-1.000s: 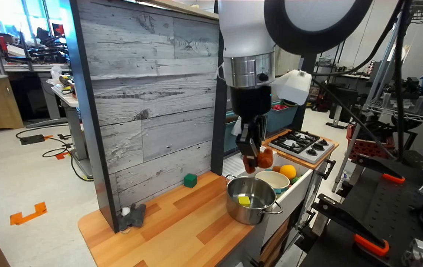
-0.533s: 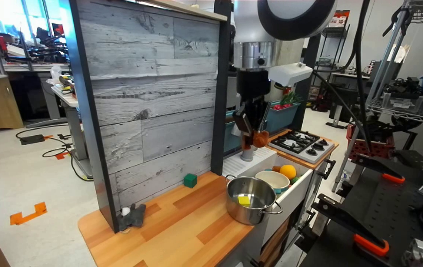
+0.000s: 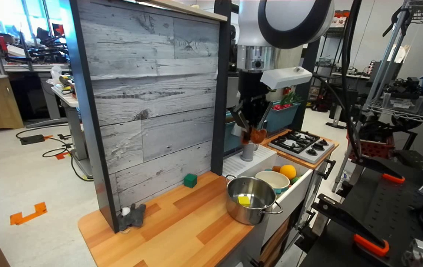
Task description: Move the pot to the left and the orange plush toy to the right
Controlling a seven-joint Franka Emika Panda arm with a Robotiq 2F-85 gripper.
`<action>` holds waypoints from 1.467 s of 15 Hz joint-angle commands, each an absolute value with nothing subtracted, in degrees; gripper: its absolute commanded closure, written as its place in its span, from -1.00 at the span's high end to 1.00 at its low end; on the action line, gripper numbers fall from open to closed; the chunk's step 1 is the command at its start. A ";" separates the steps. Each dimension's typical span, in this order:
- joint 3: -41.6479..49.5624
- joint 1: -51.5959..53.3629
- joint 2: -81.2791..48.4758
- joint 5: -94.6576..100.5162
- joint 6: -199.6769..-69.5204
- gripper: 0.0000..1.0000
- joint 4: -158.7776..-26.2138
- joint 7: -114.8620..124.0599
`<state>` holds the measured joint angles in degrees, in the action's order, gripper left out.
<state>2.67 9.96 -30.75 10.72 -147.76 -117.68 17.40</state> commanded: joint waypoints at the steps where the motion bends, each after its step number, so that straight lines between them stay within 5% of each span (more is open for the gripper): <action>1: 7.42 10.80 -32.58 10.01 -148.60 -0.93 -115.95 25.02; 10: 12.27 4.43 -33.57 1.51 -151.42 -0.93 -116.56 34.19; 22: 23.35 1.34 -45.69 -5.54 -156.73 -0.93 -101.17 53.59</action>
<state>20.66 1.34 -41.77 -3.74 -158.38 -105.88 47.86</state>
